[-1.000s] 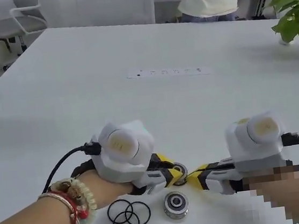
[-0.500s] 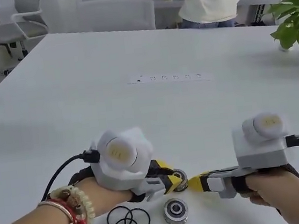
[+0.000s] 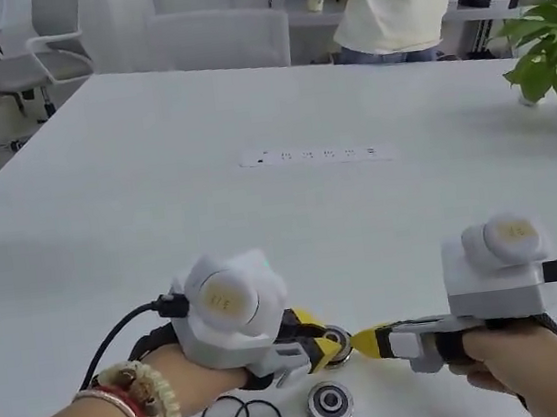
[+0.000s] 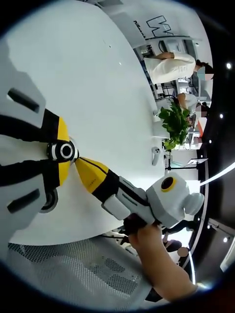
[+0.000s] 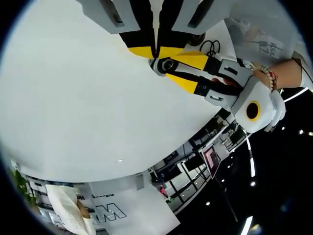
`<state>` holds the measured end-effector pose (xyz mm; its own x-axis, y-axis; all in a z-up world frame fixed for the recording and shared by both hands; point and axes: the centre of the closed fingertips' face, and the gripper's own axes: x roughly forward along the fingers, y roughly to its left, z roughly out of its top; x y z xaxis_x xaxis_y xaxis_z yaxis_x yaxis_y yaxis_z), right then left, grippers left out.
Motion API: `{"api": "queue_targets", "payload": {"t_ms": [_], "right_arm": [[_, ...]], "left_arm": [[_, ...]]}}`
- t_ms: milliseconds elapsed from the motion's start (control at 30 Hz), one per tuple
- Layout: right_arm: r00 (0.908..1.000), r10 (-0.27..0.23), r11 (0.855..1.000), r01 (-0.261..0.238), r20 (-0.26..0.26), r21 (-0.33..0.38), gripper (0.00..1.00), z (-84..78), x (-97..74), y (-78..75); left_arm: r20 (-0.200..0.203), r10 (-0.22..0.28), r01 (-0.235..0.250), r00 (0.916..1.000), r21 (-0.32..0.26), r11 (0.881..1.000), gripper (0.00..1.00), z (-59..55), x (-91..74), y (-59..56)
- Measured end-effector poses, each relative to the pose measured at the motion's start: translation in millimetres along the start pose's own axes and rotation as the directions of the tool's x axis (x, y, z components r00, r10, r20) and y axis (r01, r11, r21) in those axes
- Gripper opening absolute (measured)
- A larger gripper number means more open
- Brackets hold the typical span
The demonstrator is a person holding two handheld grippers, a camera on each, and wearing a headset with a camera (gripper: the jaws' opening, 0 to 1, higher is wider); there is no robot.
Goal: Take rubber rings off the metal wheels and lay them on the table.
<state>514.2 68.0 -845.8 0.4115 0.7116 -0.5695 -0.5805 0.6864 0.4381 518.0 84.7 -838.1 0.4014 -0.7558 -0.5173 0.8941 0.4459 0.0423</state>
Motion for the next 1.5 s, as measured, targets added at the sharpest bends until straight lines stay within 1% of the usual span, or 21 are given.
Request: {"api": "queue_targets", "payload": {"t_ms": [133, 200, 267, 400, 600, 700, 1000, 1500], "right_arm": [[1.0, -0.001, 1.0, 0.001, -0.002, -0.002, 0.0, 0.3, 0.4, -0.1], [1.0, 0.007, 1.0, -0.007, 0.001, 0.008, 0.0, 1.1, 0.4, 1.4], [1.0, 0.003, 1.0, -0.003, -0.003, -0.001, 0.0, 1.0, 0.3, 2.4], [1.0, -0.004, 1.0, 0.004, -0.007, -0.012, 0.0, 1.5, 0.4, 2.5], [1.0, 0.0, 1.0, 0.0, -0.008, -0.006, 0.0, 1.3, 0.6, 4.1], [0.9999, -0.006, 1.0, 0.005, -0.013, -0.023, 0.0, 1.2, 0.8, 5.0], [0.9998, -0.007, 0.999, 0.006, -0.021, -0.036, 0.0, 0.9, 0.9, 7.5], [0.9996, -0.005, 0.999, 0.004, -0.027, -0.042, 0.0, 1.5, 0.6, 10.1]], "left_arm": [[0.003, -0.003, 0.003, 1.0, 0.002, 1.0, 0.07, 0.1, 0.1, 0.0], [0.007, -0.004, 0.004, 1.0, 0.002, 1.0, 0.07, 0.2, 0.0, 0.0], [0.01, -0.003, 0.003, 0.9999, 0.001, 1.0, 0.07, 0.2, 0.1, 0.1], [0.008, 0.0, 0.0, 1.0, 0.003, 1.0, 0.07, 0.3, 0.3, 0.2], [0.01, 0.003, -0.003, 0.9999, 0.007, 1.0, 0.07, -0.1, 0.5, 0.3], [0.009, 0.003, -0.003, 1.0, 0.008, 1.0, 0.07, -0.1, 0.4, 0.2], [0.007, 0.004, -0.005, 1.0, 0.011, 1.0, 0.07, -0.3, -0.2, -0.9], [0.006, 0.006, -0.006, 1.0, 0.013, 1.0, 0.07, -0.1, -0.6, -1.7]]}}
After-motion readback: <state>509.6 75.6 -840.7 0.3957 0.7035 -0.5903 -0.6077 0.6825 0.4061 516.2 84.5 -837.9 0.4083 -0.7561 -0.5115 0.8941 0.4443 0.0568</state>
